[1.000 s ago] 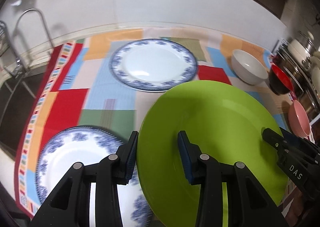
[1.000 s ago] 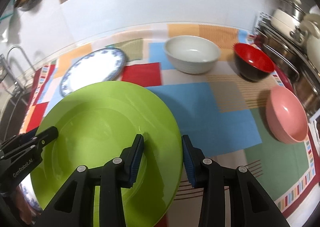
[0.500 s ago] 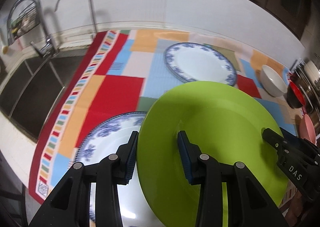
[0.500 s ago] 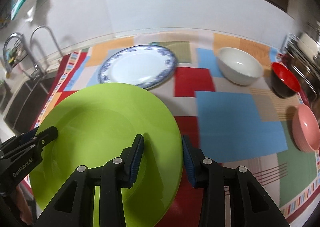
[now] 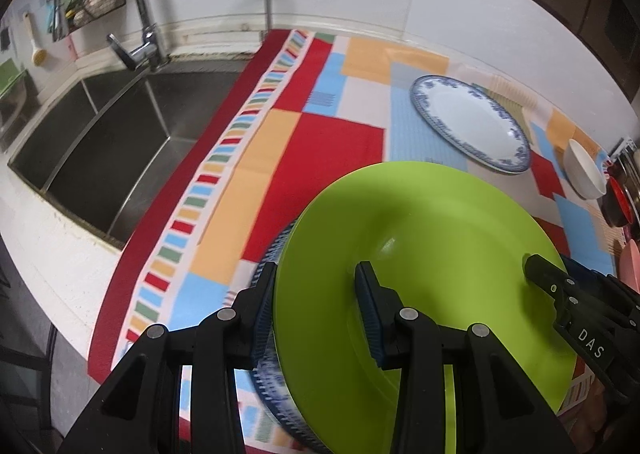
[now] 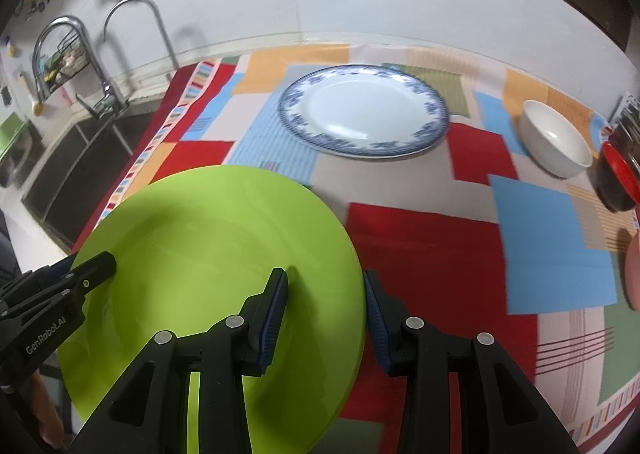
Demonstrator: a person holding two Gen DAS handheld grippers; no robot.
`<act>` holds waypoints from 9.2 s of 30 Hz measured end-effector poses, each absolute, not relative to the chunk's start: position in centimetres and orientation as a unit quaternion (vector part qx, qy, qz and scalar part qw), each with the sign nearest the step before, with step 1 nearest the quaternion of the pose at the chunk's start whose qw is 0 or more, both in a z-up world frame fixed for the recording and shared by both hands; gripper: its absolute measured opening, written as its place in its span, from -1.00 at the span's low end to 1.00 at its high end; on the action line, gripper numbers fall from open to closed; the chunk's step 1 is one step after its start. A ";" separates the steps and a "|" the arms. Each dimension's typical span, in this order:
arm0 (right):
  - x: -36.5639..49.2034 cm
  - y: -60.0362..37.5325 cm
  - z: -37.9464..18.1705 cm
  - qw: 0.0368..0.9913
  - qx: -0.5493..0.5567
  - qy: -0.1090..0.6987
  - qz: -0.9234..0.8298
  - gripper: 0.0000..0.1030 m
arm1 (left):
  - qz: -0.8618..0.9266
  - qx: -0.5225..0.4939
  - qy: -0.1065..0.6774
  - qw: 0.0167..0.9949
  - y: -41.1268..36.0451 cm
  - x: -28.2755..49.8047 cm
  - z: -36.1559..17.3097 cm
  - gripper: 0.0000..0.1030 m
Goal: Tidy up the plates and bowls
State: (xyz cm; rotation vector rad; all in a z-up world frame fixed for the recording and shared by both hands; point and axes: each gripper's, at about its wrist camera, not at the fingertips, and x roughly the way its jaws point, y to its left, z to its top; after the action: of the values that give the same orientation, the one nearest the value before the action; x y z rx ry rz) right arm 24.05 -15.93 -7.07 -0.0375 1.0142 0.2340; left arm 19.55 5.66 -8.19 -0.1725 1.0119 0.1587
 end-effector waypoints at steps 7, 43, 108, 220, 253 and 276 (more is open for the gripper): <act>24.0 -13.4 -8.1 0.858 -0.029 0.499 0.120 -0.24 | 0.082 -0.090 0.500 0.857 7.6 19.3 -9.4 -0.25; 24.2 -13.4 -9.8 0.839 -0.020 0.530 0.120 -0.21 | 0.083 -0.046 0.499 0.862 6.7 19.8 -9.5 0.06; 49.6 -25.9 -11.8 0.856 0.047 0.514 -0.009 0.14 | -0.037 0.062 0.511 0.856 -5.1 49.8 -12.0 0.35; 23.9 -12.4 -9.1 0.835 -0.026 0.546 0.063 -0.27 | 0.012 -0.039 0.547 0.836 8.4 20.7 -10.8 -0.34; 22.5 -15.2 -4.1 0.879 0.011 0.475 0.044 0.29 | -0.029 0.009 0.438 0.898 4.5 21.6 -3.9 0.44; 23.8 -30.2 1.0 0.911 0.062 0.397 -0.092 0.29 | -0.182 0.072 0.384 0.902 -11.8 27.6 0.7 0.51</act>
State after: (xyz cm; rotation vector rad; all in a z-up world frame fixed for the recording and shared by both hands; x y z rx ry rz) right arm 23.84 -30.15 1.04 0.1270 0.8173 -0.1895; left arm 27.58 -11.85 0.74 0.1498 0.7944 -0.3762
